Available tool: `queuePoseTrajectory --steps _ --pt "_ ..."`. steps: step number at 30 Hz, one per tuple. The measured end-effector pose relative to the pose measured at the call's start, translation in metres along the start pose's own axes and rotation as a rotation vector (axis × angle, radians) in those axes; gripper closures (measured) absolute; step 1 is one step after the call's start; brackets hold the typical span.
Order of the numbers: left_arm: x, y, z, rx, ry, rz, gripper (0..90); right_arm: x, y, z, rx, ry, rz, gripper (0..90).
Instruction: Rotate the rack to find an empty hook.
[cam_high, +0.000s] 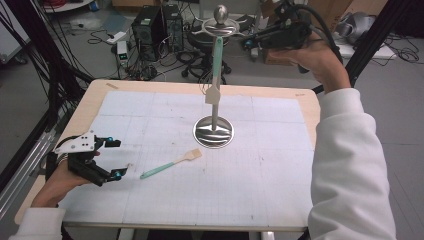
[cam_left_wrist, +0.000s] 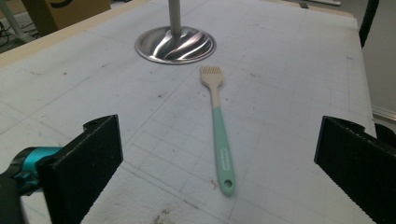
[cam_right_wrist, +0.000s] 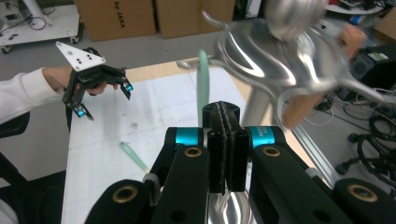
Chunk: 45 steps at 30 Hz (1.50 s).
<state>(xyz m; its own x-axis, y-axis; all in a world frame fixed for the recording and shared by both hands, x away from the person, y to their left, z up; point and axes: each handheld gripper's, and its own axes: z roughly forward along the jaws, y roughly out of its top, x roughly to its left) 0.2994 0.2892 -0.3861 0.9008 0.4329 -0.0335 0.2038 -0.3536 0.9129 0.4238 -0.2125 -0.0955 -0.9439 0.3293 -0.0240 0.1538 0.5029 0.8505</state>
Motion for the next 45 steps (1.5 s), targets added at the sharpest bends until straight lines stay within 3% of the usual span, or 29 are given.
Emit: queuePoseTrajectory --steps 9,16,20,30,45 --pt "0.0 0.0 0.0 0.005 0.001 -0.001 1.7 -0.006 -0.013 -0.023 -0.014 -0.046 0.034 89.3" --pt "0.0 0.0 0.0 0.006 0.001 -0.001 1.7 -0.013 -0.016 -0.027 -0.026 -0.061 0.052 89.3" --pt "0.001 -0.001 0.0 0.009 0.002 -0.002 1.7 -0.02 -0.018 -0.021 -0.008 -0.067 0.067 89.3" --pt "0.001 -0.001 0.0 0.008 0.001 -0.004 1.7 -0.03 -0.015 -0.014 -0.038 -0.074 0.08 89.3" --pt "0.001 -0.001 0.0 0.002 0.003 -0.002 1.7 -0.017 0.004 0.008 -0.042 -0.007 0.027 89.3"
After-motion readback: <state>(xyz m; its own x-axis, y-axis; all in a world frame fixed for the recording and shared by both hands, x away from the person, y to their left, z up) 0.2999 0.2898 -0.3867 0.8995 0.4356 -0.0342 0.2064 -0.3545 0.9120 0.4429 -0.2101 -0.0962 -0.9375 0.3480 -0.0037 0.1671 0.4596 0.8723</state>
